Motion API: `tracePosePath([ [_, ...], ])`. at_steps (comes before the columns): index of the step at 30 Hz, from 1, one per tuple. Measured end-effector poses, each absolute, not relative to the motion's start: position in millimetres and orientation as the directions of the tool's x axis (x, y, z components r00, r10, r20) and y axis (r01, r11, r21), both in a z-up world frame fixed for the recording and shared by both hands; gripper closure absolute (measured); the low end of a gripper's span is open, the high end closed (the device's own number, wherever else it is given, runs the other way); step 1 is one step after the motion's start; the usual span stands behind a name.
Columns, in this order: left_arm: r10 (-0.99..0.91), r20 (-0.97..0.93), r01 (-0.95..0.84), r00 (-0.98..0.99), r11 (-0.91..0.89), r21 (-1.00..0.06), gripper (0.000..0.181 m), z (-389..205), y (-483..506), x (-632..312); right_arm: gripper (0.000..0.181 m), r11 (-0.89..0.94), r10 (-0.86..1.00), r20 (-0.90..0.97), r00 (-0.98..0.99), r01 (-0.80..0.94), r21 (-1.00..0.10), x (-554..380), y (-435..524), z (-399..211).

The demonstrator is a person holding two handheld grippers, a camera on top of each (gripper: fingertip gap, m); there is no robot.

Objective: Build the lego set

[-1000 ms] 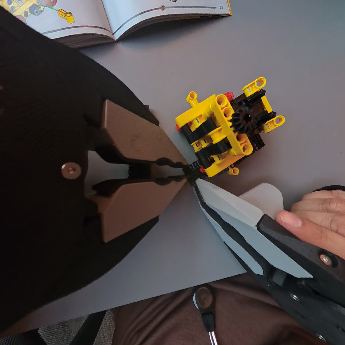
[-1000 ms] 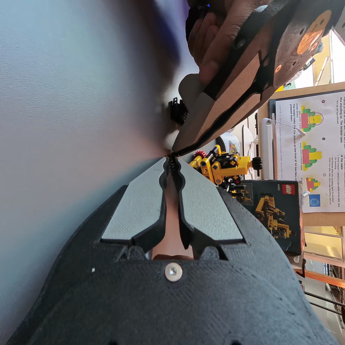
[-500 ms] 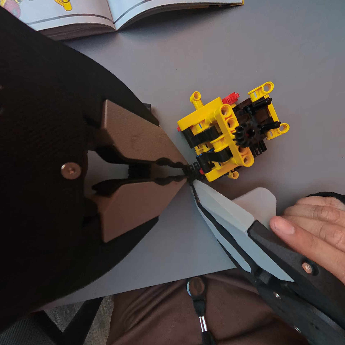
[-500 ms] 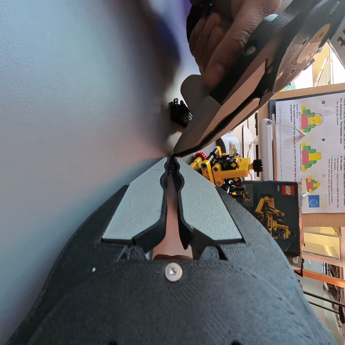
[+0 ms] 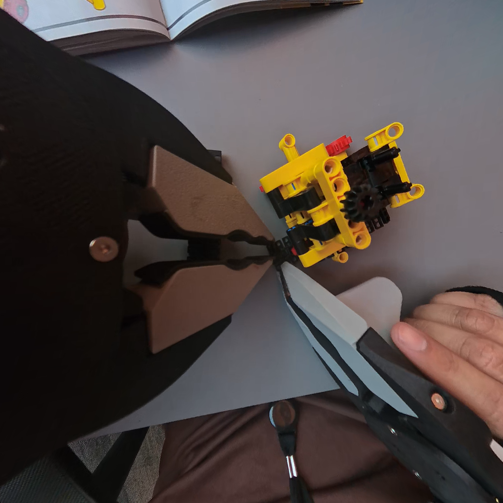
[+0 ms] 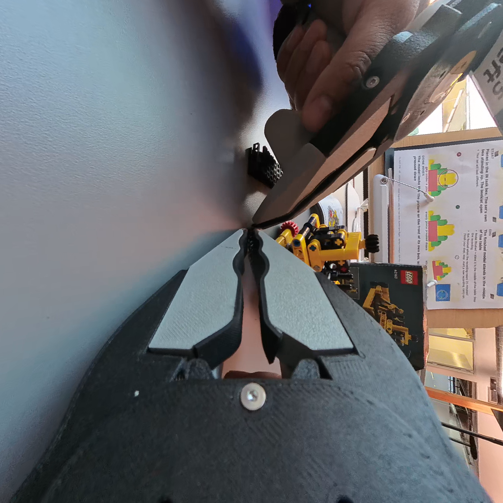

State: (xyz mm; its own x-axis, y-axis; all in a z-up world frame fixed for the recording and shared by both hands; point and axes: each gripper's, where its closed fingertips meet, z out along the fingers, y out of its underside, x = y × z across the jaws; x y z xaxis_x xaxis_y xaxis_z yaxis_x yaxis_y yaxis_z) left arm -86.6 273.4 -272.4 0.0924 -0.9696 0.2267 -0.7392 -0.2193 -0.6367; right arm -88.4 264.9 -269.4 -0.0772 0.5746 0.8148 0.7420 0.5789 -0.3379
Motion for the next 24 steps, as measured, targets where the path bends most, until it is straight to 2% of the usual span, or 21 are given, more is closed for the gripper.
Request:
tracePosePath([
  [9, -0.954, 0.282, -0.733, 0.106, -0.266, -0.626, 0.177, -272.1, 273.3, -86.6, 0.174, 0.555, 0.619, 0.784, -0.052, 0.735, -0.389, -87.9, 266.1, -267.1],
  [24, -0.928, 0.35, -0.713, 0.128, -0.332, -0.618, 0.178, -271.5, 273.1, -86.7, 0.179, 0.568, 0.585, 0.808, -0.067, 0.745, -0.349, -89.6, 267.1, -268.5],
])
